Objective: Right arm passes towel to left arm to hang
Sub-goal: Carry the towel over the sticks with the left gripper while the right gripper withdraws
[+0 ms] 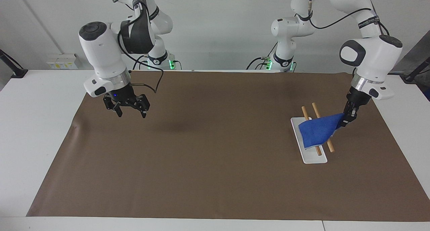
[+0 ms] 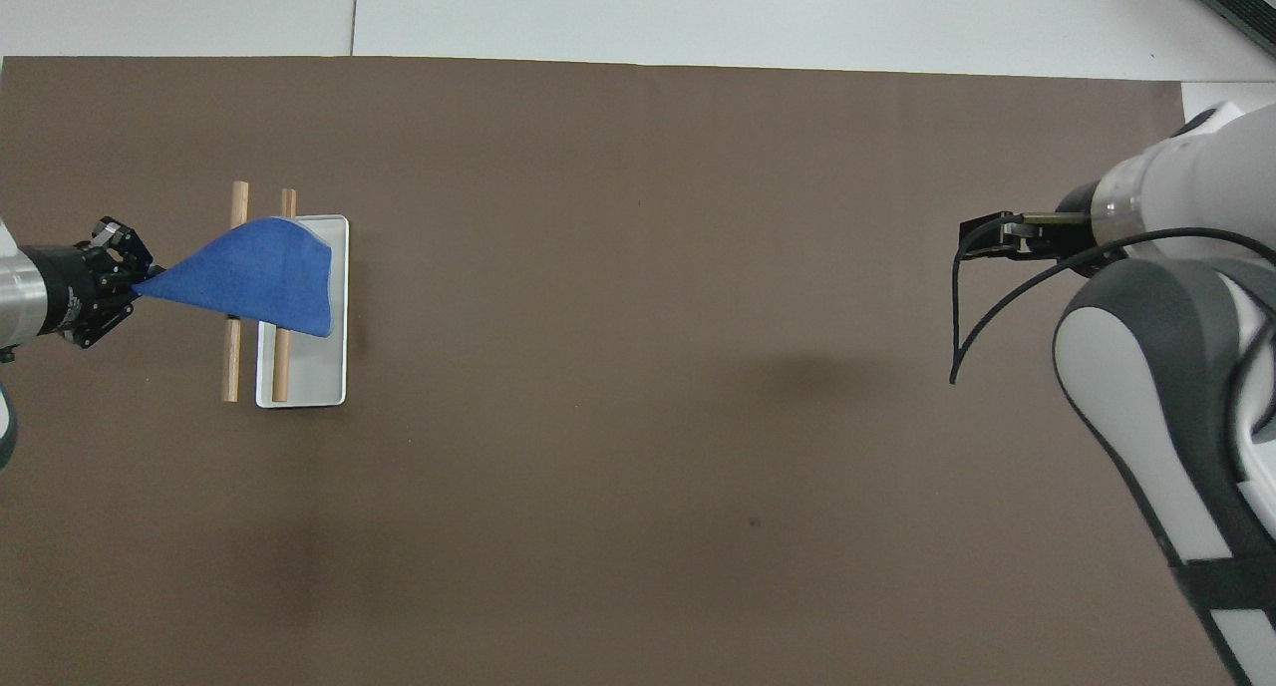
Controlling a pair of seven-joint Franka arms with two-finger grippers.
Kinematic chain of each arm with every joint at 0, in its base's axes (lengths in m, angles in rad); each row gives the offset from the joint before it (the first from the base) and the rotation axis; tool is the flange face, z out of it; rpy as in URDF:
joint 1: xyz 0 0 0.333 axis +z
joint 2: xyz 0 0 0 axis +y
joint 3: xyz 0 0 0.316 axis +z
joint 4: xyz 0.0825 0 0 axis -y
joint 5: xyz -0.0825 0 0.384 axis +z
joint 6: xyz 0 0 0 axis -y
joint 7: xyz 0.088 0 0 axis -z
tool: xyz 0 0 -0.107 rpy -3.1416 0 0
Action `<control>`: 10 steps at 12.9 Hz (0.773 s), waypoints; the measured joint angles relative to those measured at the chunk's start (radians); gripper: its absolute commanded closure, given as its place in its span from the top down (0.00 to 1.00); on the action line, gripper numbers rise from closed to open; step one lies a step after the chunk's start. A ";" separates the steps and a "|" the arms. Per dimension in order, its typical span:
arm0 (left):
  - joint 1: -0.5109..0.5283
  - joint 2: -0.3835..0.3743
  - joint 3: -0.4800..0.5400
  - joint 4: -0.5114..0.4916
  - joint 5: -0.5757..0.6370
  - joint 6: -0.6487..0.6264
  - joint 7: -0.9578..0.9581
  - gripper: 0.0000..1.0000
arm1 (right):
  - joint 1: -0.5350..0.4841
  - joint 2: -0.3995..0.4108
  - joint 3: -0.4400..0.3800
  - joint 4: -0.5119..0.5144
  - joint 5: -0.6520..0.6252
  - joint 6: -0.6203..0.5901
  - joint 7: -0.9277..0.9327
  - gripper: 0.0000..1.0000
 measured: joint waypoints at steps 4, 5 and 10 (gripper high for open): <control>-0.002 -0.030 -0.003 -0.063 0.000 0.000 0.001 0.05 | 0.000 -0.096 -0.026 0.041 0.000 -0.192 0.000 1.00; -0.003 -0.034 -0.004 -0.077 0.000 0.000 0.001 0.08 | 0.000 -0.109 -0.028 0.046 -0.001 -0.227 0.000 1.00; -0.004 -0.052 -0.007 -0.117 0.000 0.000 0.002 0.82 | 0.014 -0.112 -0.032 0.096 -0.001 -0.331 0.000 1.00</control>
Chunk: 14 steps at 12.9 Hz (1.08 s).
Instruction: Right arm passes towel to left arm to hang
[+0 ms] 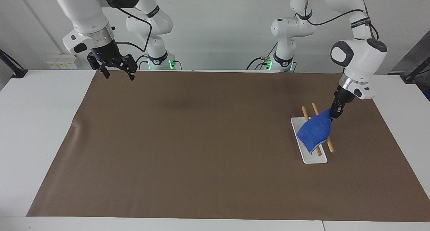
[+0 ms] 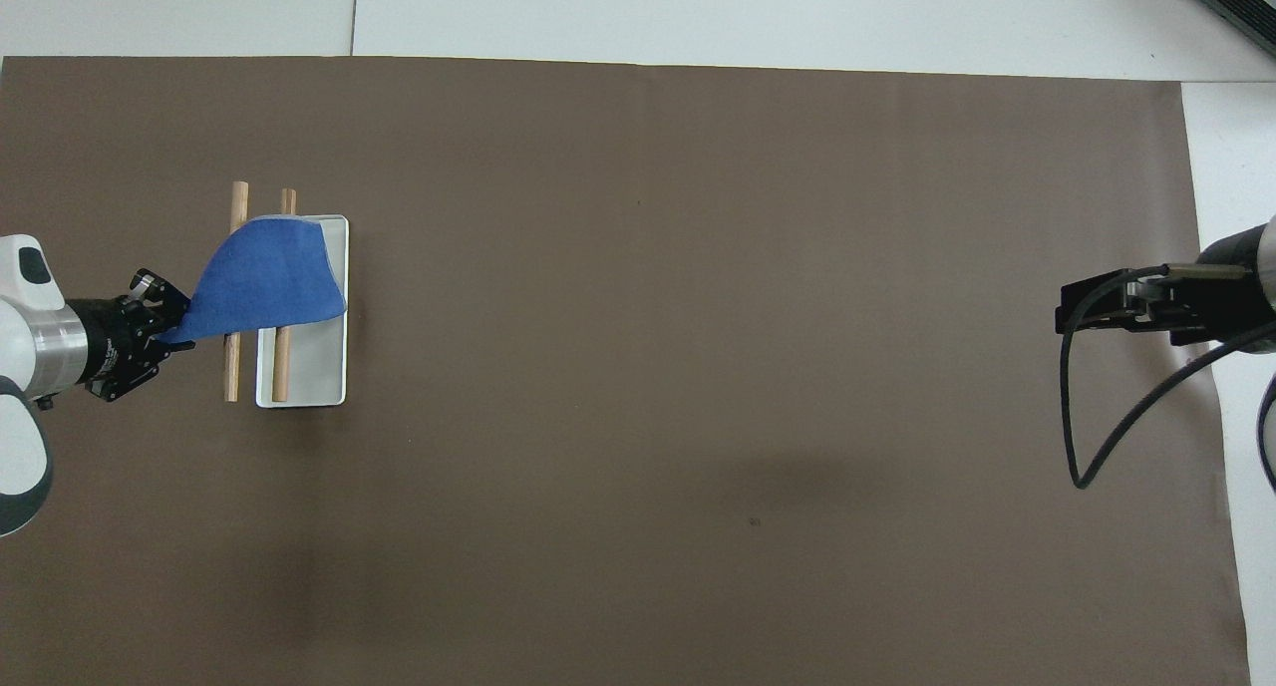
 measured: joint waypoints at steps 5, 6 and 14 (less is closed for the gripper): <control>0.003 -0.006 0.024 0.002 0.000 0.000 0.090 0.89 | 0.007 0.004 -0.012 0.000 0.000 0.019 0.000 1.00; 0.003 -0.007 0.039 0.002 0.001 0.000 0.122 0.88 | 0.019 0.004 -0.013 0.000 0.000 0.019 0.000 1.00; 0.005 -0.011 0.106 0.034 0.003 -0.124 0.442 0.78 | 0.055 0.004 -0.036 0.000 0.000 0.020 0.000 1.00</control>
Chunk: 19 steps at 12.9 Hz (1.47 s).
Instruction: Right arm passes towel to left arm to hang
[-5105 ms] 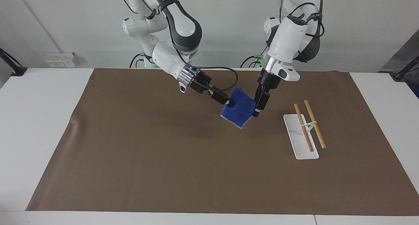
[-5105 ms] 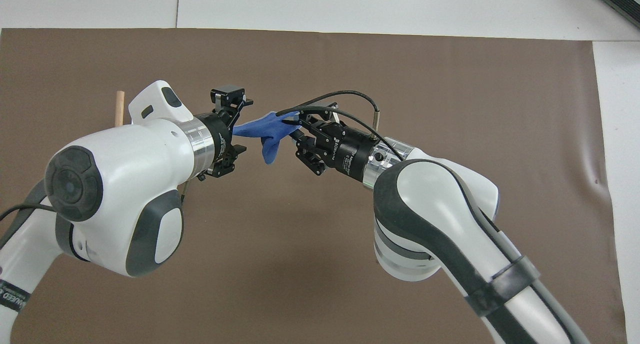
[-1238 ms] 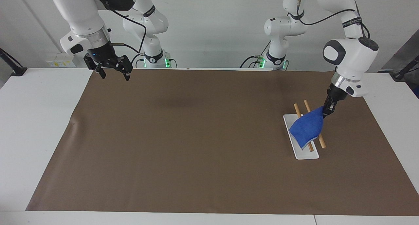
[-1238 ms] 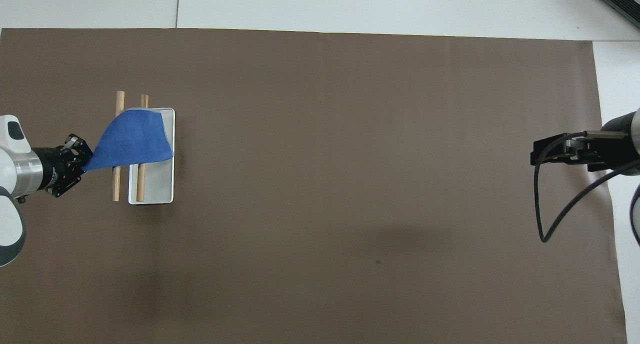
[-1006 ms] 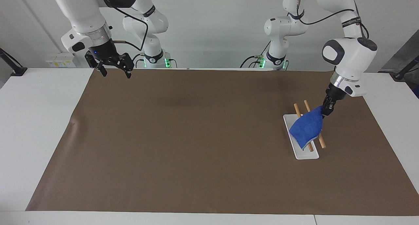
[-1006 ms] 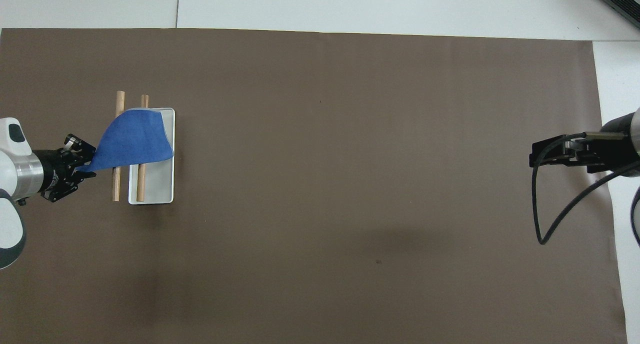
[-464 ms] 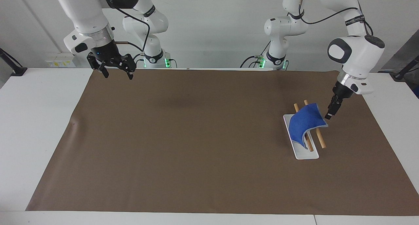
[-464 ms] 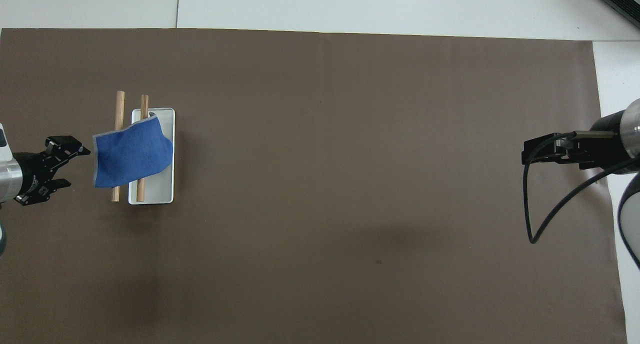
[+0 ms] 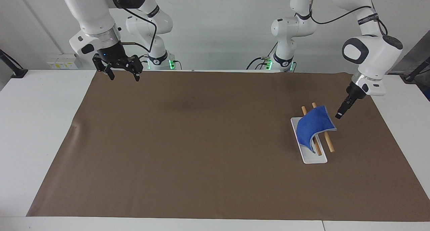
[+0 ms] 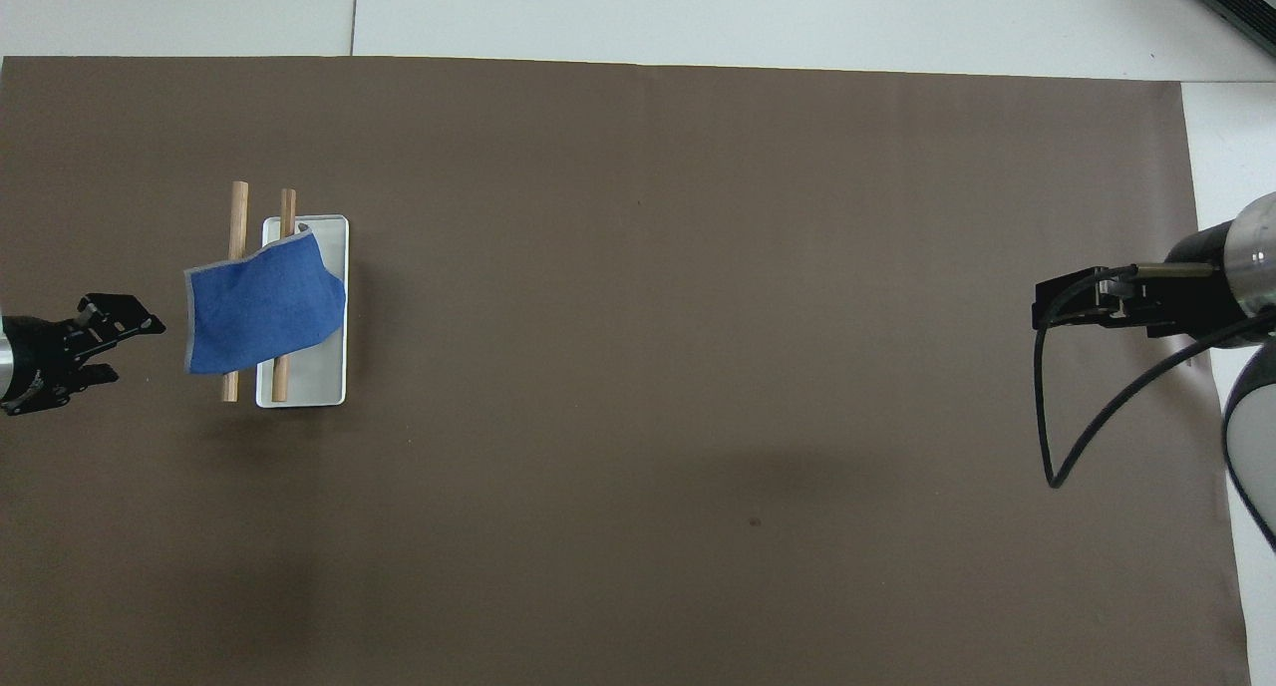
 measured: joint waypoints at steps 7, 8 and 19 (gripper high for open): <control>0.000 -0.013 -0.003 0.338 0.045 -0.404 0.035 0.78 | -0.035 0.001 -0.015 0.000 0.000 0.001 -0.012 1.00; -0.001 -0.015 -0.008 0.392 0.071 -0.472 0.035 0.78 | -0.035 0.001 -0.014 0.000 0.000 0.001 -0.012 1.00; -0.006 -0.029 -0.210 0.543 0.217 -0.731 0.150 0.84 | -0.033 0.001 -0.011 0.000 0.000 0.001 -0.012 1.00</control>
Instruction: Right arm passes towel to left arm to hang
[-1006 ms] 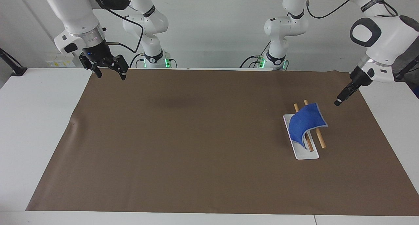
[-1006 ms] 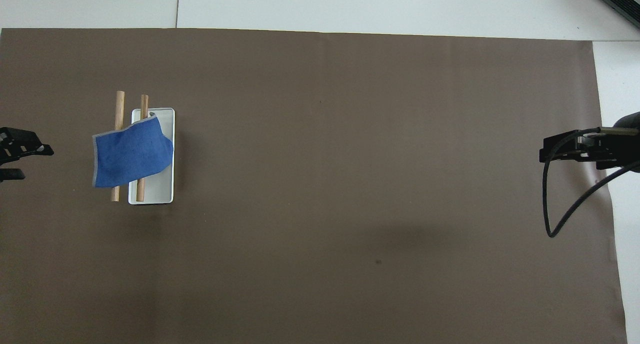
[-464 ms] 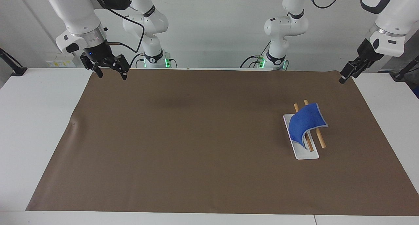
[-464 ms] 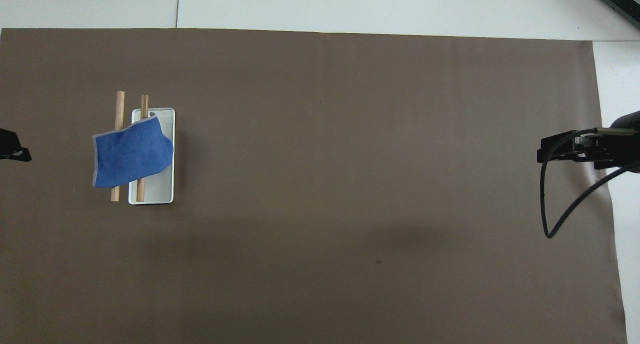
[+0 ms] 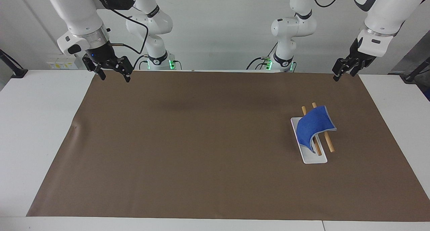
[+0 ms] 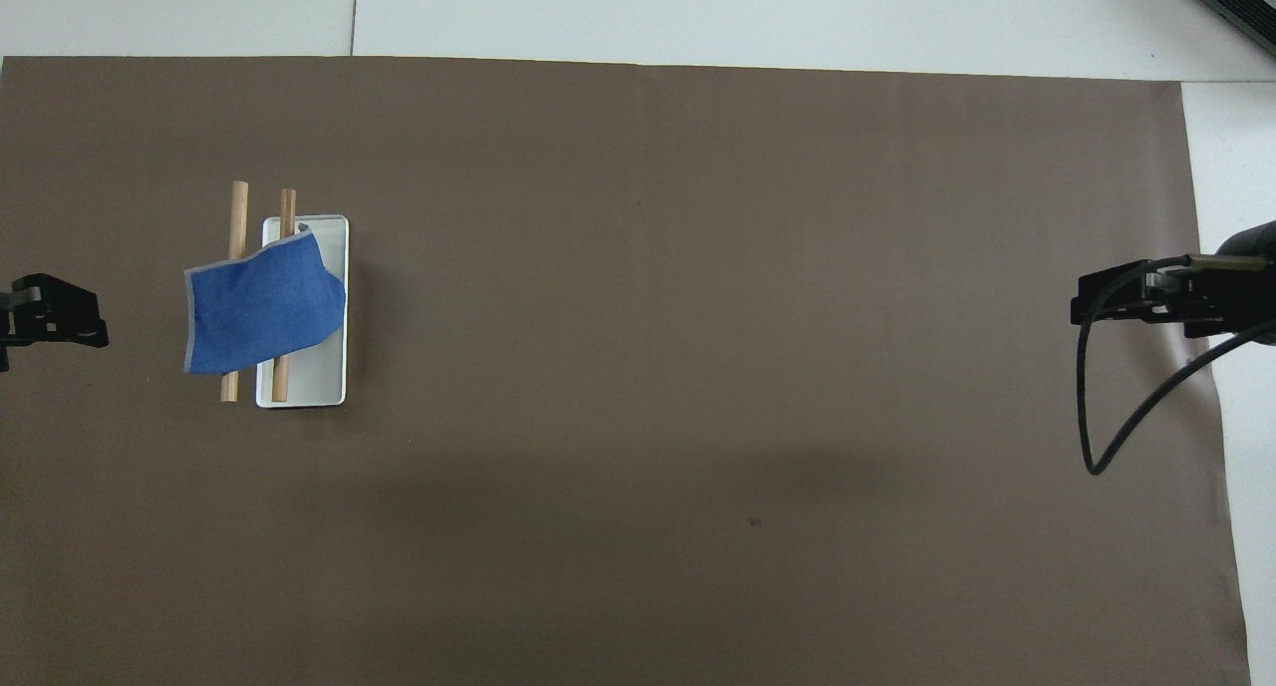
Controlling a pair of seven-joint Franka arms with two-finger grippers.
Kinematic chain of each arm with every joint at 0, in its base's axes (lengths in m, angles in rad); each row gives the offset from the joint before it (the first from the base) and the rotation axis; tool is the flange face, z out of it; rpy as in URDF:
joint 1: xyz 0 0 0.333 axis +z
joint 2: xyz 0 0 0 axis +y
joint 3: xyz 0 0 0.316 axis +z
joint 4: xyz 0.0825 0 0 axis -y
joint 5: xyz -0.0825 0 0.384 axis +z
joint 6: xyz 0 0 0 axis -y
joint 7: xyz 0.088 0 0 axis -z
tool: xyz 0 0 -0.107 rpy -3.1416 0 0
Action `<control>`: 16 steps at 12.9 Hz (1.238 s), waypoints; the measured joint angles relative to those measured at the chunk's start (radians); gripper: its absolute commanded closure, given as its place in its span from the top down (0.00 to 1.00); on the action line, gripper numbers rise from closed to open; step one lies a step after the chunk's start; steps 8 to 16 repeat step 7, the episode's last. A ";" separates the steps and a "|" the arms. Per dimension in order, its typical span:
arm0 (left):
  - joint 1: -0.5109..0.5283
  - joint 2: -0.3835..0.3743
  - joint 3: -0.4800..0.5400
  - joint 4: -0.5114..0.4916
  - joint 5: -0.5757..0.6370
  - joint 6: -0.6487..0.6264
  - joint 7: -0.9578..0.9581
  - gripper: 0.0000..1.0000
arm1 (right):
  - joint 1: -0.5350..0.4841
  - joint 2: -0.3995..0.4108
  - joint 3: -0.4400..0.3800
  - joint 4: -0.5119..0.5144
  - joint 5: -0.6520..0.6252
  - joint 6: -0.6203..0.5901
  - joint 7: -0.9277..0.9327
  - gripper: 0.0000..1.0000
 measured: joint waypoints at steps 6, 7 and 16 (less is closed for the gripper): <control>0.001 -0.002 0.010 0.000 0.000 -0.001 0.060 1.00 | 0.000 0.000 0.000 0.000 0.000 0.000 0.000 1.00; 0.002 -0.002 0.011 0.000 0.001 -0.001 0.060 1.00 | 0.000 0.000 0.000 0.000 0.000 0.000 0.000 1.00; 0.002 -0.002 0.011 0.000 0.001 -0.001 0.060 1.00 | 0.000 0.000 0.000 0.000 0.000 0.000 0.000 1.00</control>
